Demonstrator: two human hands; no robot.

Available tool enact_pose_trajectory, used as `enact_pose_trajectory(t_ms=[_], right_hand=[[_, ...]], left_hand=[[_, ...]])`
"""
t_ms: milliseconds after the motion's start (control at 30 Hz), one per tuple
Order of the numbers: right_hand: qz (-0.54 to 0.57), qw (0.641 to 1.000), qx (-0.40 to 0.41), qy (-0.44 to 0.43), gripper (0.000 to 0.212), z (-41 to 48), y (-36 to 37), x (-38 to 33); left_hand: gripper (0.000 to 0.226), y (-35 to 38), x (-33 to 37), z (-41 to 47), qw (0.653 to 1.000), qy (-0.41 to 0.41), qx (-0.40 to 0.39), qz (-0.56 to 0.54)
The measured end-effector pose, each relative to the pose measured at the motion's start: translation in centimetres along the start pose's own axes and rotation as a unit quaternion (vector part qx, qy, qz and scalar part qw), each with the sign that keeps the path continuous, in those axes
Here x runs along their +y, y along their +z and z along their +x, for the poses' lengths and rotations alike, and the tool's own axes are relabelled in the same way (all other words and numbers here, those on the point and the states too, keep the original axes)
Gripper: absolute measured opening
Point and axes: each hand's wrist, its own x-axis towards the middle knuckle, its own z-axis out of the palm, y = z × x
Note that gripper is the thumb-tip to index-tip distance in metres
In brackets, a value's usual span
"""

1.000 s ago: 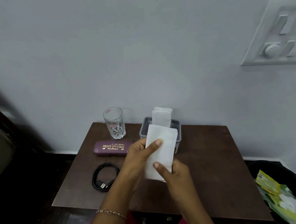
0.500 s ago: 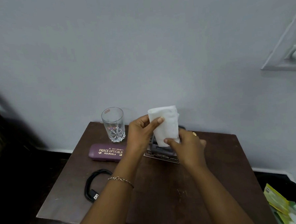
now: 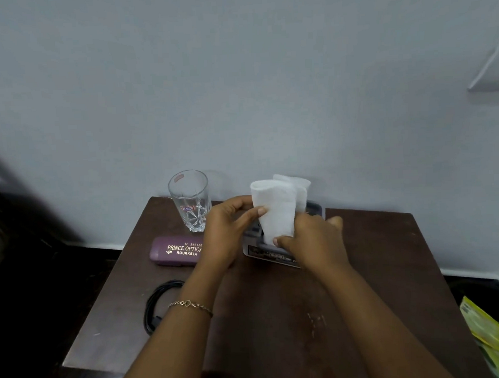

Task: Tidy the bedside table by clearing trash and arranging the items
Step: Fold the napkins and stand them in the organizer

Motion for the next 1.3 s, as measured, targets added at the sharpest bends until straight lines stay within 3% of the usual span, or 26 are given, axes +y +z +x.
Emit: enact_pose_trajectory(t_ms=[167, 467, 567, 700, 800, 967, 1100, 1300], right_hand=[[-0.056, 0.998, 0.011, -0.006, 0.03, 0.0, 0.1, -0.3], [0.027, 0.995, 0.097, 0.027, 0.03, -0.7, 0.8, 0.2], [0.019, 0.996, 0.076, 0.038, 0.033, -0.9, 0.8, -0.1], [0.113, 0.99, 0.044, 0.073, 0.037, -0.4, 0.1, 0.4], [0.118, 0.989, 0.049, 0.076, 0.034, -0.7, 0.2, 0.6], [0.102, 0.991, 0.052, 0.074, 0.038, -1.1, 0.4, 0.6], [0.211, 0.97, 0.058, 0.106, 0.035, -1.1, -0.1, 0.9], [0.187, 0.975, 0.076, 0.097, 0.033, -1.3, 0.4, 1.0]], left_hand=[[0.014, 0.8, -0.3, -0.2, 0.998, 0.03, -0.015, 0.045], [0.016, 1.1, -0.4, -0.2, 0.999, 0.033, -0.007, 0.02], [0.015, 1.0, -0.6, -0.3, 0.999, 0.024, -0.002, 0.024], [0.008, 0.9, -0.8, -0.3, 0.999, 0.02, -0.006, 0.035], [0.008, 1.1, -1.2, -0.5, 0.997, 0.013, -0.01, 0.076], [0.023, 0.9, -1.0, -0.4, 0.985, 0.032, -0.021, 0.17], [0.019, 0.3, -1.1, -0.1, 0.987, 0.047, -0.005, 0.153], [0.005, 0.3, -2.1, 0.0, 0.983, 0.042, 0.01, 0.178]])
